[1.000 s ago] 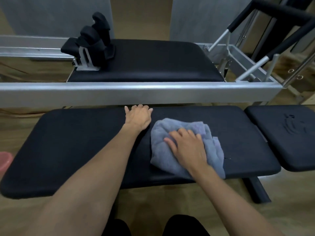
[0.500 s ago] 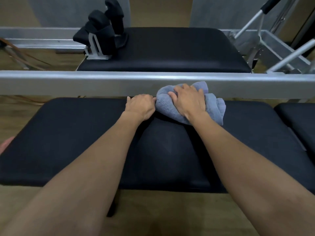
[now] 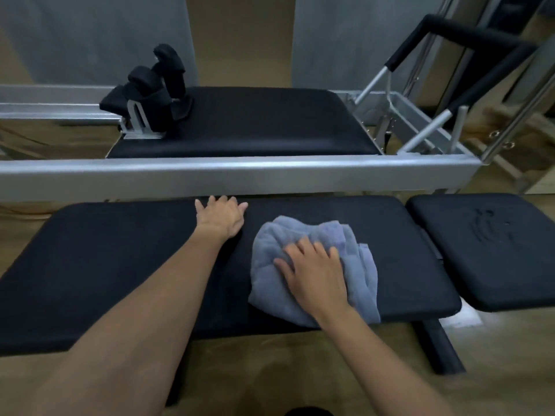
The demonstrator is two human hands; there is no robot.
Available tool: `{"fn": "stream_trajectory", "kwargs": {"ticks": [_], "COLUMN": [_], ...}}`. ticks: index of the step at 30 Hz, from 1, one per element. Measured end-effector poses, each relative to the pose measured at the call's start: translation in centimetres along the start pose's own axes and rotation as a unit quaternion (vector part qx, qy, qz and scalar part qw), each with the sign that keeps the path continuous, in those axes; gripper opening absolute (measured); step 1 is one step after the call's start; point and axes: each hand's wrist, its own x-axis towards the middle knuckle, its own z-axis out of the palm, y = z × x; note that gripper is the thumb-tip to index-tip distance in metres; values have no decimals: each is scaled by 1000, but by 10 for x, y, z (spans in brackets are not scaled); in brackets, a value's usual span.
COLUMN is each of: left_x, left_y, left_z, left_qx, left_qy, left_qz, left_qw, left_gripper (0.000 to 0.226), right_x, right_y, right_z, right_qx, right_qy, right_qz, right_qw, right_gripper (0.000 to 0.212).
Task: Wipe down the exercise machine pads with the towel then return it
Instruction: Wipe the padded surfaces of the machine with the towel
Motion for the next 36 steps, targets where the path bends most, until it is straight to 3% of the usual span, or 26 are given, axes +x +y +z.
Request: {"fn": "stream_trajectory", "kwargs": {"ticks": [6,19,24,30,36], "left_x": [-2,20,20,14,6], "left_y": [34,56,60,69,72], "left_z": [0,21,24,20,15], "left_qx": [-18,-7,-7,0,-20], "left_qy": [24,111,110,75,45], "left_qz": [79,106,81,51,39], "left_qw": [996,988,991,996,998], "left_gripper": [48,51,50,49,49], "right_x": [-43,127,164,144,69], "right_y": [10,79,91,88,87], "right_z": [-15,24,34,31,3], "right_qx": [-11,-23,-29,-27,8], "right_qy": [-5,-6,-16,-6,-7], "right_qz": [-5,22,34,15,2], "right_qw": [1000,999,999,1000,1000], "right_gripper": [33,39,47,43,34]}}
